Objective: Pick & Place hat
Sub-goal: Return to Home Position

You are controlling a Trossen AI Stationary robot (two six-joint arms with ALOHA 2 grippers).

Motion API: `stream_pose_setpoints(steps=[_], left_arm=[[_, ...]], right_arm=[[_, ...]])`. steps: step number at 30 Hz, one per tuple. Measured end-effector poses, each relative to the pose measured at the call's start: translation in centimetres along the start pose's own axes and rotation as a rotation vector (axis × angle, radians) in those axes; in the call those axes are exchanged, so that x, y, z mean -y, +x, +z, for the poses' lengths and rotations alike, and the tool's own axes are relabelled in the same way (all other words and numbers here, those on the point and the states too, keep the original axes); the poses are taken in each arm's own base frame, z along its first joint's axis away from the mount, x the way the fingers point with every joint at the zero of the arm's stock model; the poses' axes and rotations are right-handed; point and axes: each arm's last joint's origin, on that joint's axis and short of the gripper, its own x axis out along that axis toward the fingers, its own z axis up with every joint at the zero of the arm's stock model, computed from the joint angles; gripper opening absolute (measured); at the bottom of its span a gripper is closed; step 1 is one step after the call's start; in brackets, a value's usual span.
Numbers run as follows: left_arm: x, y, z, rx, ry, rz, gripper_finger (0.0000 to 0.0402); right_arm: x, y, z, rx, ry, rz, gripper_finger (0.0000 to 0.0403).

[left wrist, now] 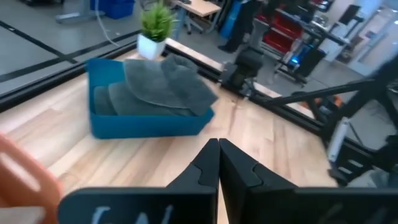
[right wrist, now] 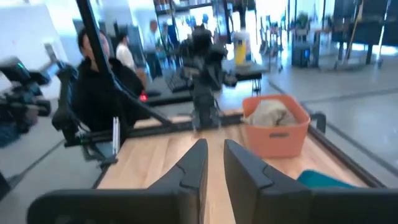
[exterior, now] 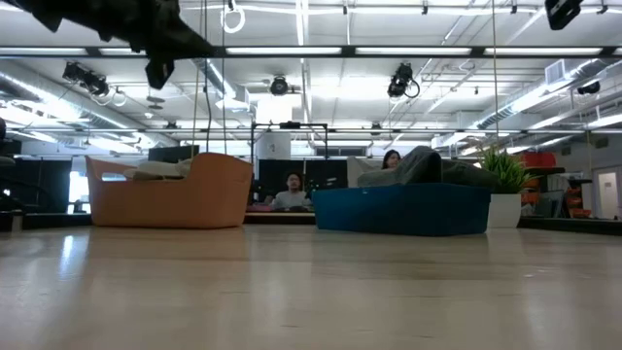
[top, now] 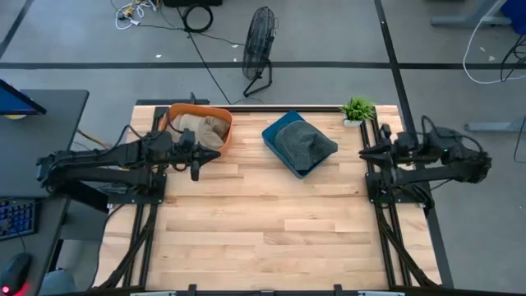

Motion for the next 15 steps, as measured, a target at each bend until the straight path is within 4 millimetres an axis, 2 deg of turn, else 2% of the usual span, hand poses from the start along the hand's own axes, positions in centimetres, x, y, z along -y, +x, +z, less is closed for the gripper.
stream_pose_setpoints(steps=[7, 11, 15], left_arm=[[-1.4, 0.5, -1.6, 0.045, 0.026, 0.019, 0.0006], [-1.6, 0.7, -2.2, 0.047, 0.018, -0.015, 0.0006], [-1.5, 0.4, -2.1, 0.057, -0.007, -0.027, 0.0005]], right_arm=[[0.4, -2.3, -2.1, 0.122, 0.034, 0.02, 0.0058], [0.5, -1.8, -3.3, 0.082, 0.033, 0.024, 0.0058], [0.5, -1.7, -3.3, 0.098, 0.03, 0.015, 0.0058]])
